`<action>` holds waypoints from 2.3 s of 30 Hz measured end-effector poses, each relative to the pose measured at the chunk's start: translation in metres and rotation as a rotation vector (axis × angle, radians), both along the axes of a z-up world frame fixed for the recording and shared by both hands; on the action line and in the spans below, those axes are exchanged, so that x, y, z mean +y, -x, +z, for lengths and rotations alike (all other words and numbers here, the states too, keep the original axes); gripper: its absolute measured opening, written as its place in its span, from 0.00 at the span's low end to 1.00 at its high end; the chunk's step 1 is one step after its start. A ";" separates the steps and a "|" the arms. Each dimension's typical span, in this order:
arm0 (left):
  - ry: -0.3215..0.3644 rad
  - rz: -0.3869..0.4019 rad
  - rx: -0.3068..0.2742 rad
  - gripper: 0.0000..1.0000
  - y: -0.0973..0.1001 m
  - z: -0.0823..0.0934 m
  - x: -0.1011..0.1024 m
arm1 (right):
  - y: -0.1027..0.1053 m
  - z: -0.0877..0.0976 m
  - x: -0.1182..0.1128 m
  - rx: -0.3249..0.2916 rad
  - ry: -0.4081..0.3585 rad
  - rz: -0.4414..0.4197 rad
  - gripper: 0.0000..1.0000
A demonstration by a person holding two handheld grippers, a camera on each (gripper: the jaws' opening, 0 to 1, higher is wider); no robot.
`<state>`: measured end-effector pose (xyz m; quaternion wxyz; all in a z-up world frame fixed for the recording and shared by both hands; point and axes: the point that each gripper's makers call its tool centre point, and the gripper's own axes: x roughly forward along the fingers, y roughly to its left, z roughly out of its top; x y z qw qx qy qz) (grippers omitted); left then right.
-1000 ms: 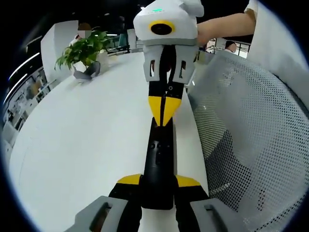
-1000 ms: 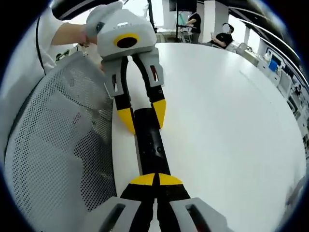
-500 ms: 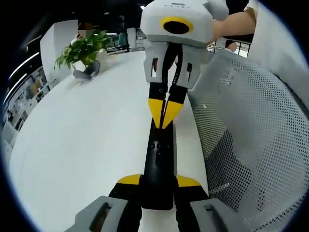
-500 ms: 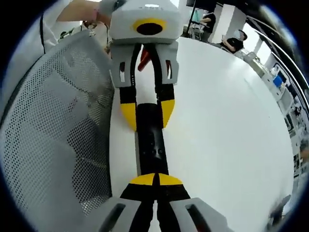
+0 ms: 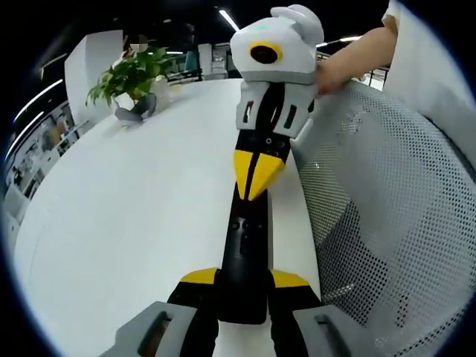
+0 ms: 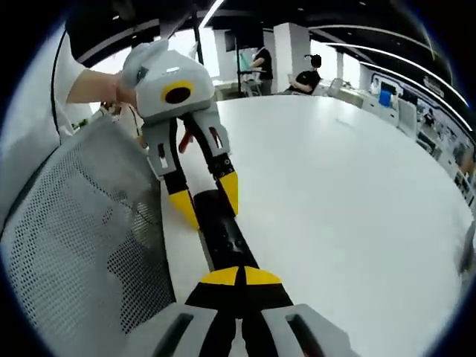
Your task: Press the specified remote control buttons in sequence, fully releasing each button before pressing the next.
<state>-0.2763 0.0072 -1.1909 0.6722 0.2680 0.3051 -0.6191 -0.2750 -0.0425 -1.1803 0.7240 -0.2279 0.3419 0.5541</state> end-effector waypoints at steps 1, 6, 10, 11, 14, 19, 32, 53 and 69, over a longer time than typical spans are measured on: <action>0.000 0.001 0.001 0.24 0.000 0.000 0.000 | 0.000 0.000 0.001 -0.019 0.022 0.028 0.00; -0.001 0.000 -0.001 0.24 0.000 0.000 0.000 | 0.002 -0.003 0.004 -0.086 0.177 0.150 0.00; -0.005 -0.009 -0.007 0.24 0.000 0.000 0.000 | 0.001 -0.005 0.005 -0.092 0.248 0.157 0.00; -0.011 -0.014 -0.010 0.24 0.000 0.000 -0.001 | 0.001 -0.005 0.005 -0.096 0.265 0.153 0.00; -0.018 -0.018 -0.009 0.24 0.000 0.000 -0.001 | 0.000 -0.005 0.004 -0.094 0.277 0.098 0.00; -0.007 -0.016 -0.007 0.24 0.000 0.000 0.000 | -0.003 -0.004 0.003 -0.071 0.207 -0.053 0.00; -0.008 -0.034 -0.004 0.24 0.000 0.000 0.000 | 0.000 -0.001 0.005 -0.044 0.123 -0.258 0.00; -0.062 -0.075 -0.003 0.24 0.001 -0.002 0.000 | -0.003 -0.004 0.017 -0.038 0.162 -0.006 0.00; -0.033 -0.174 -0.010 0.26 0.015 -0.002 -0.003 | 0.009 -0.002 0.015 -0.129 0.176 0.123 0.00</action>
